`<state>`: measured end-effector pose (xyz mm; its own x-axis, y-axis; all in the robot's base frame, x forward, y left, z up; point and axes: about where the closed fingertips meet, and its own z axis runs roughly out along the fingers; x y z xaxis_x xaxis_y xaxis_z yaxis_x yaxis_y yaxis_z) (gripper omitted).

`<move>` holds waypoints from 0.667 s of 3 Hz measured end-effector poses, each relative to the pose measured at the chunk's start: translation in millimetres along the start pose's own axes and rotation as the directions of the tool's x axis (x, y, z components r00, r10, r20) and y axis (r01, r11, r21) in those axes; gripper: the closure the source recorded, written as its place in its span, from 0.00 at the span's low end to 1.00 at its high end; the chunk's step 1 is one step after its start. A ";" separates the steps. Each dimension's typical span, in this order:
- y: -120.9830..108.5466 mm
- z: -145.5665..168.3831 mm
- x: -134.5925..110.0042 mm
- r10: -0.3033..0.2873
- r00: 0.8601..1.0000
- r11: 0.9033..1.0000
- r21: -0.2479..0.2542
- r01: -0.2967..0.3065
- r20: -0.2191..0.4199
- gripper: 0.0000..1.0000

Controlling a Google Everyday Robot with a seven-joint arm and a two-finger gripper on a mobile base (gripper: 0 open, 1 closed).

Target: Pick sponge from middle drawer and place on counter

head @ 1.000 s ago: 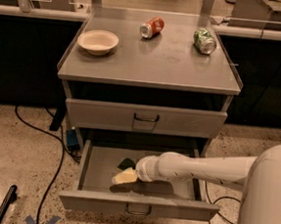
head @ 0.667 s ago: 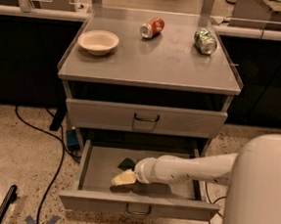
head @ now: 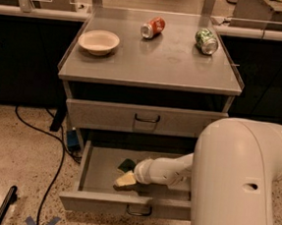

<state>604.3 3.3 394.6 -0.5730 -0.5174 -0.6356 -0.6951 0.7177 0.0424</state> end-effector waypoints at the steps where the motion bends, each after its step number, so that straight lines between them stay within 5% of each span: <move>1: -16.2 7.1 10.7 0.009 1.000 1.000 0.021 -0.009 -0.002 0.00; 2: -31.6 8.2 22.4 0.054 0.998 0.998 0.036 -0.055 0.010 0.00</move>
Offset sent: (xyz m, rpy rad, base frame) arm 0.0189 -0.0551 -0.0311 0.0309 0.0026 -0.1268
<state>616.9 -27.1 372.7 -0.6053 -0.4729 -0.6403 -0.6466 0.7613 0.0490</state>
